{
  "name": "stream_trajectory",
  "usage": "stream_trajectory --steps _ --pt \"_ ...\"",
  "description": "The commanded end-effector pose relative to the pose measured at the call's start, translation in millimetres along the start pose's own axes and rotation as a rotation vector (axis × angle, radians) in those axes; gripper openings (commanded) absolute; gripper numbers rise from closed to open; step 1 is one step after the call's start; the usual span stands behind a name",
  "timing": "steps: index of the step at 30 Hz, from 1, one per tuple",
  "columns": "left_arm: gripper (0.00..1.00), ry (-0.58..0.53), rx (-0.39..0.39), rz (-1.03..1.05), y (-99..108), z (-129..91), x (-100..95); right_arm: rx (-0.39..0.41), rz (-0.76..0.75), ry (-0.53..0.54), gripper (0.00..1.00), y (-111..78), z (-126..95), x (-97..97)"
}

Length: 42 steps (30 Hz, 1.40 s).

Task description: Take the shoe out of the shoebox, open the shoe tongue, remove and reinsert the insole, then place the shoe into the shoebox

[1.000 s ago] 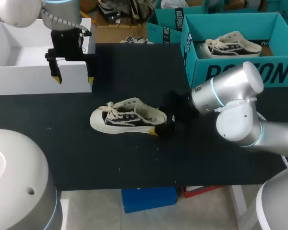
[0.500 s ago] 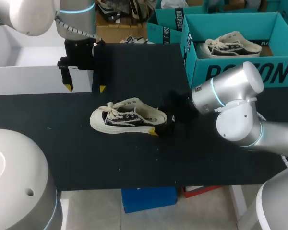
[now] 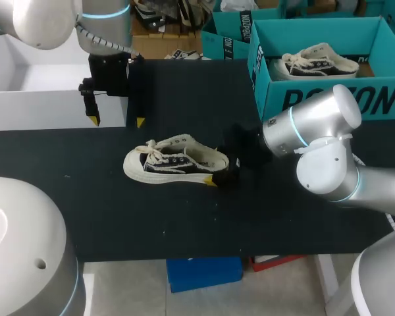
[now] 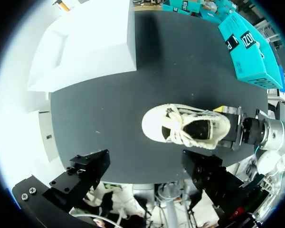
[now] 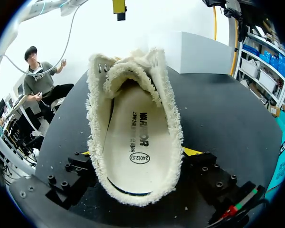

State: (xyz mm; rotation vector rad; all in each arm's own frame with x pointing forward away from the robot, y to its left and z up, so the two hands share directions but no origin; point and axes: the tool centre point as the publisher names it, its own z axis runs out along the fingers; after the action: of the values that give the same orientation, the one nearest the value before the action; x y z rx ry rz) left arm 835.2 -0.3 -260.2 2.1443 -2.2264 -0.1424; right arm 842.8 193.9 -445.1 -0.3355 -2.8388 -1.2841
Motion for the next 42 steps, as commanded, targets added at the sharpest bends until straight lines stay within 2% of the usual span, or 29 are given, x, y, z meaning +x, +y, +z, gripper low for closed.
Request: stream_trajectory --steps 1,7,9,16,21,34,42 --pt "1.00 -0.016 -0.014 -0.004 2 10 13.6 0.003 0.002 -0.003 0.00 0.8 3 -0.7" --pt "1.00 0.019 -0.020 0.055 9 17 51.0 0.003 0.002 -0.003 0.00 0.8 3 -0.7" --pt "1.00 -0.017 0.001 0.062 12 19 65.0 0.003 0.002 -0.003 0.00 0.8 3 -0.7" --pt "1.00 -0.095 -0.001 0.076 17 33 105.0 0.003 0.002 -0.003 0.00 0.8 3 -0.7" --pt "1.00 -0.129 0.002 0.086 17 42 126.3 0.003 0.002 -0.003 0.00 0.8 3 -0.7" --pt "1.00 -0.169 0.015 0.070 2 69 149.2 0.003 0.002 -0.003 0.00 0.8 3 -0.7" --pt "1.00 -0.221 0.035 0.050 -7 82 148.6 0.003 0.002 -0.003 0.00 0.8 3 -0.7"
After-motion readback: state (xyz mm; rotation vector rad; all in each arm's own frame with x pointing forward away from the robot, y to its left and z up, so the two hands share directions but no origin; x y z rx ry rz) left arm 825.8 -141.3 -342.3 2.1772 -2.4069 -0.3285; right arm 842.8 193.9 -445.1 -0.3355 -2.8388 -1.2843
